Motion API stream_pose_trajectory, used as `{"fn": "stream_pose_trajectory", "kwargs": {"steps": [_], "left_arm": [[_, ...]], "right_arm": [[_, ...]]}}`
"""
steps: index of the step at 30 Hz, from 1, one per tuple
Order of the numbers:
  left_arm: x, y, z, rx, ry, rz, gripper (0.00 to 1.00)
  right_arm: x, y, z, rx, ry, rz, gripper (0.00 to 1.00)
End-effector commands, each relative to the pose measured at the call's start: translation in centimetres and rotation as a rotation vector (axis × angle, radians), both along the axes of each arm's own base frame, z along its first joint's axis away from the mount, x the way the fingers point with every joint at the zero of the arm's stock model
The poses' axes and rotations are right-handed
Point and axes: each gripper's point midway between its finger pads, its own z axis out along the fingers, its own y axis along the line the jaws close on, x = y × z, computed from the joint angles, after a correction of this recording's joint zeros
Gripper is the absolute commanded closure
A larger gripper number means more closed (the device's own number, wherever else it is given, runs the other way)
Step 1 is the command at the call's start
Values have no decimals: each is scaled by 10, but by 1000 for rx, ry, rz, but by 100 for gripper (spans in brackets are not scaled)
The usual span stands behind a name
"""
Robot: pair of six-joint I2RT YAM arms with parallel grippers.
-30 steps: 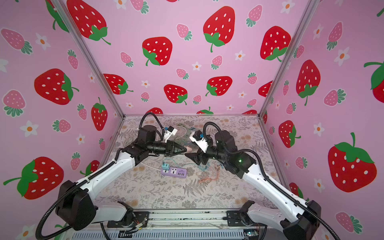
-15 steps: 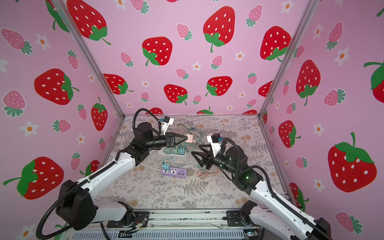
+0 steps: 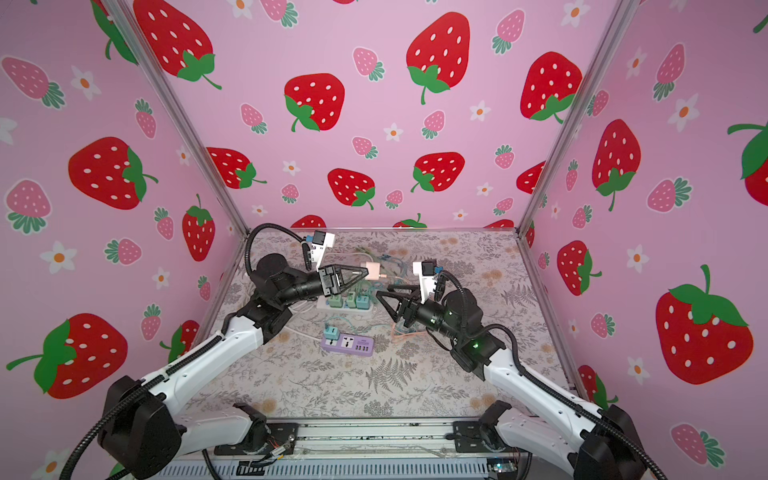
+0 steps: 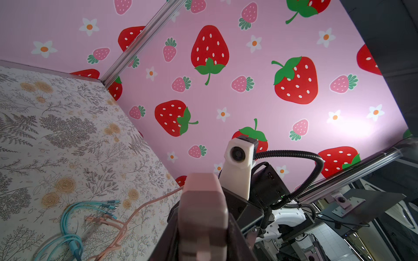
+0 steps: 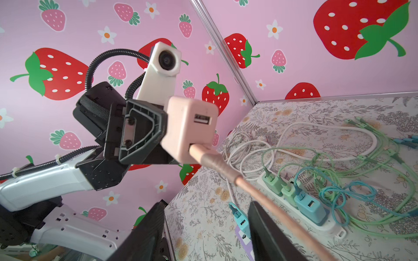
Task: Insert plugs into power strip
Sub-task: Pick up the plug from the top-center of the table.
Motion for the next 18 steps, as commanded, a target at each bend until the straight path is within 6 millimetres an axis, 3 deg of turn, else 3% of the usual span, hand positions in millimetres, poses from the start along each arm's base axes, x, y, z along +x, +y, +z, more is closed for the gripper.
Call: {"fn": "stream_pose_trajectory", "kwargs": {"steps": [1, 11, 18], "left_arm": [[-8, 2, 7, -3, -53, 0, 100], [-12, 4, -3, 34, -54, 1, 100], [-12, 3, -4, 33, -57, -7, 100]], "right_arm": [[3, 1, 31, 58, -27, 20, 41], [-2, 22, 39, 29, -62, 151, 44], [-8, 28, 44, 61, -75, 209, 53]]}}
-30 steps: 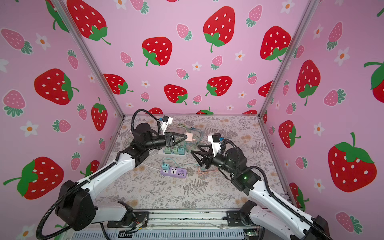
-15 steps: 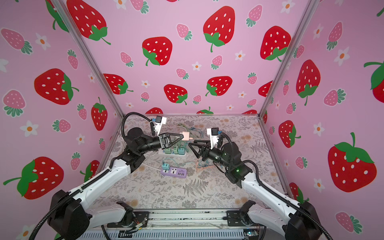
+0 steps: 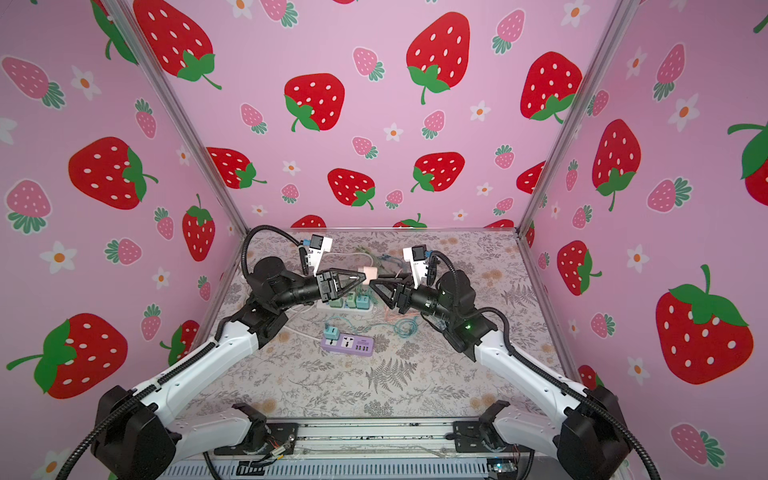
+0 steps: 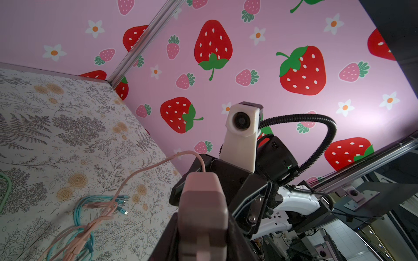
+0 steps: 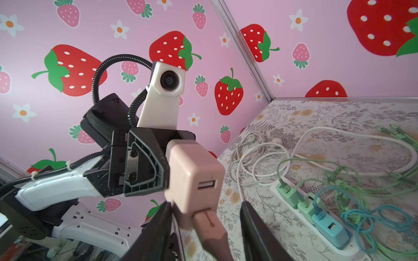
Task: Insert plugs into power strip
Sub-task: Pick up the plug from the top-center of the table.
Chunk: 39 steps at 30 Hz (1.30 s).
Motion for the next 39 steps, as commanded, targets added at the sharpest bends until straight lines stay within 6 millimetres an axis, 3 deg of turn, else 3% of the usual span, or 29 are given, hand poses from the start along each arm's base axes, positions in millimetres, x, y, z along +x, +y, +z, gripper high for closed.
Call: {"fn": "stream_pose_trajectory", "kwargs": {"steps": [1, 11, 19, 25, 28, 31, 33, 39], "left_arm": [[-6, -2, 2, -7, -25, -22, 100], [-7, -5, -4, -2, -12, -39, 100], [-8, -5, -7, -2, -6, -39, 100], [-8, -5, -11, 6, 7, -40, 100], [-8, -5, -13, 11, 13, -38, 95], [-10, -5, -11, 15, 7, -40, 95], [-11, -4, -11, 16, -5, -40, 100], [-18, -5, -11, 4, -28, -72, 100]], "right_arm": [[-12, 3, 31, 82, -72, 73, 54], [-16, 7, 42, 116, -87, 116, 61], [-17, 5, 44, 128, -94, 115, 80], [-20, 3, 47, 141, -105, 117, 85], [-21, 2, 47, 142, -112, 115, 87], [-20, 3, 46, 140, -110, 117, 87], [-21, 4, 45, 147, -101, 124, 79], [-25, 4, 55, 198, -103, 156, 74]]}}
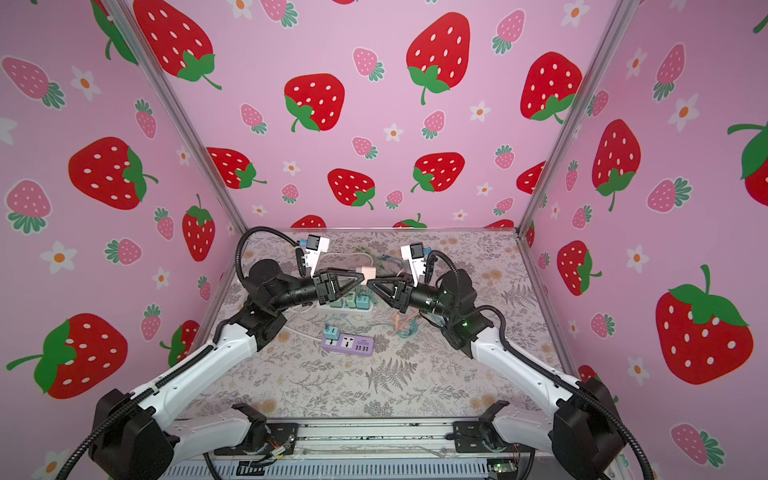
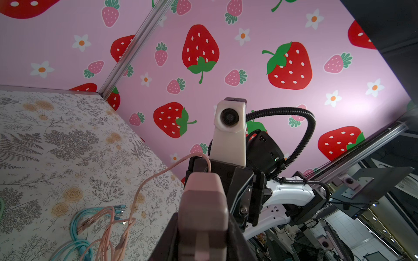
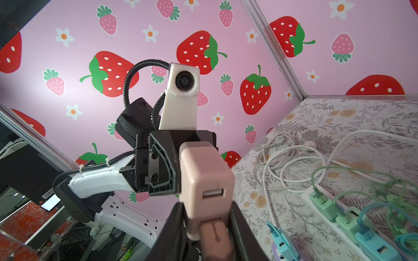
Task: Insert plugs into power strip
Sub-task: Pick up the plug from the top-center of the table.
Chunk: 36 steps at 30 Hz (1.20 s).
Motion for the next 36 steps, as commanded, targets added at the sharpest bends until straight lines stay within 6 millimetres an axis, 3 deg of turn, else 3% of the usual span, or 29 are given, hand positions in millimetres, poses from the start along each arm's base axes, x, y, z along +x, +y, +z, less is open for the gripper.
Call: {"fn": "stream_pose_trajectory", "kwargs": {"steps": [1, 10, 17, 29, 36], "left_arm": [[-8, -6, -22, 30, 59, -52, 100], [-11, -6, -19, 22, 49, -63, 100], [-12, -5, -22, 25, 52, -60, 100], [-12, -5, -27, 37, 71, -54, 99], [-12, -2, -25, 39, 68, -32, 69]], "right_arm": [[-14, -2, 38, 116, -109, 37, 73], [-15, -3, 46, 145, -114, 52, 65], [-15, -1, 48, 156, -108, 63, 65], [-22, -5, 57, 206, -131, 87, 78], [-21, -6, 50, 191, -123, 77, 87]]}}
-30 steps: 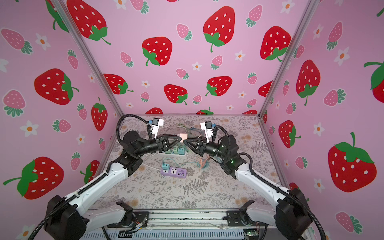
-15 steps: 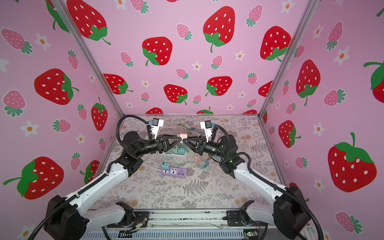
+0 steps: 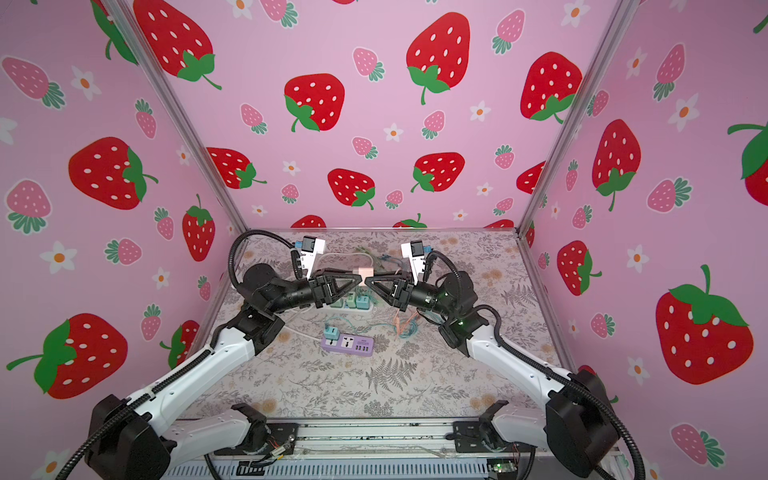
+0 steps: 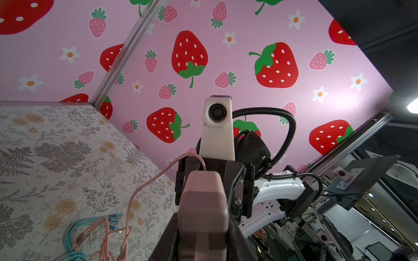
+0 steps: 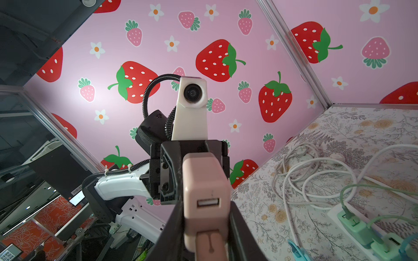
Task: Insert plugs into power strip
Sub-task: Pick up the plug from the top-center of the table.
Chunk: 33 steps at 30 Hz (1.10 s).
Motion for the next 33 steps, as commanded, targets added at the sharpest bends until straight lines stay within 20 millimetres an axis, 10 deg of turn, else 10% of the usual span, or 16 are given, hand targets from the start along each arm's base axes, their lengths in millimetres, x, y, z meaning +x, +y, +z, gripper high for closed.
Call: {"fn": "stream_pose_trajectory", "kwargs": {"steps": [1, 21, 33], "left_arm": [[-3, -4, -32, 65, 109, -18, 66], [-19, 28, -28, 109, 101, 64, 43], [-15, 92, -84, 299, 273, 382, 42]], "right_arm": [[-15, -9, 34, 102, -119, 14, 89], [12, -13, -19, -206, -112, -100, 92], [34, -14, -77, -712, -239, -121, 93]]}}
